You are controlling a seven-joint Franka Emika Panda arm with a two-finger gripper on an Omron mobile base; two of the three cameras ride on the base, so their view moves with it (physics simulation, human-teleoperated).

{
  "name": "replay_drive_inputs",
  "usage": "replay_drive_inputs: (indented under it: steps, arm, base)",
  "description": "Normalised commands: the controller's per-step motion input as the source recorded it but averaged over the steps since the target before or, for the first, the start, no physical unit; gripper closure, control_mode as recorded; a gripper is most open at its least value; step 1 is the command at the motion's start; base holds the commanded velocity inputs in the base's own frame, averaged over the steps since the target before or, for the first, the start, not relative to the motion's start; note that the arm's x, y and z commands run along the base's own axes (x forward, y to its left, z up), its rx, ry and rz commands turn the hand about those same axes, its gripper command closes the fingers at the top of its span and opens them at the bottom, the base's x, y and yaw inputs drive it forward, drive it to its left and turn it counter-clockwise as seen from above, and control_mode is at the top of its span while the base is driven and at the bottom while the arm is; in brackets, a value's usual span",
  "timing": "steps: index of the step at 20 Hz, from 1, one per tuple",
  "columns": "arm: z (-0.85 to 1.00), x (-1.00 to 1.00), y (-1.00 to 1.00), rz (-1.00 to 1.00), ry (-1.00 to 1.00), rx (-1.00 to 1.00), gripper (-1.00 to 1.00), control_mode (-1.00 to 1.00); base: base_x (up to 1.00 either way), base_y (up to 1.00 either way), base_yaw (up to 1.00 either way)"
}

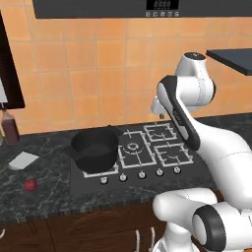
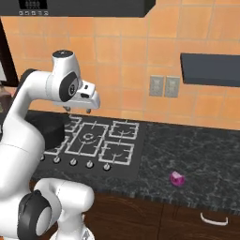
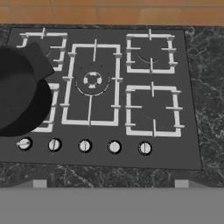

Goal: Put the onion and tomato in the pot. Retrieve the spatula and lightly stir the vegetables in the pot.

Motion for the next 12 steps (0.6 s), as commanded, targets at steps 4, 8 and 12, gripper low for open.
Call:
replay_drive_inputs:
  steps: [4,8,12]
  arm:
    - [0.00,0.00,0.00,0.00,0.00,0.00,-1.00,1.00]
    - [0.00,0.00,0.00,0.00,0.00,0.00,-1.00,1.00]
    - [-0.01,0.01,-0.09,0.00,0.02,0.00,-1.00,-1.00]
  base:
    - [0.00,-0.67,0.00]
    - [0.00,-0.62,0.00]
    - [0.00,-0.38,0.00]
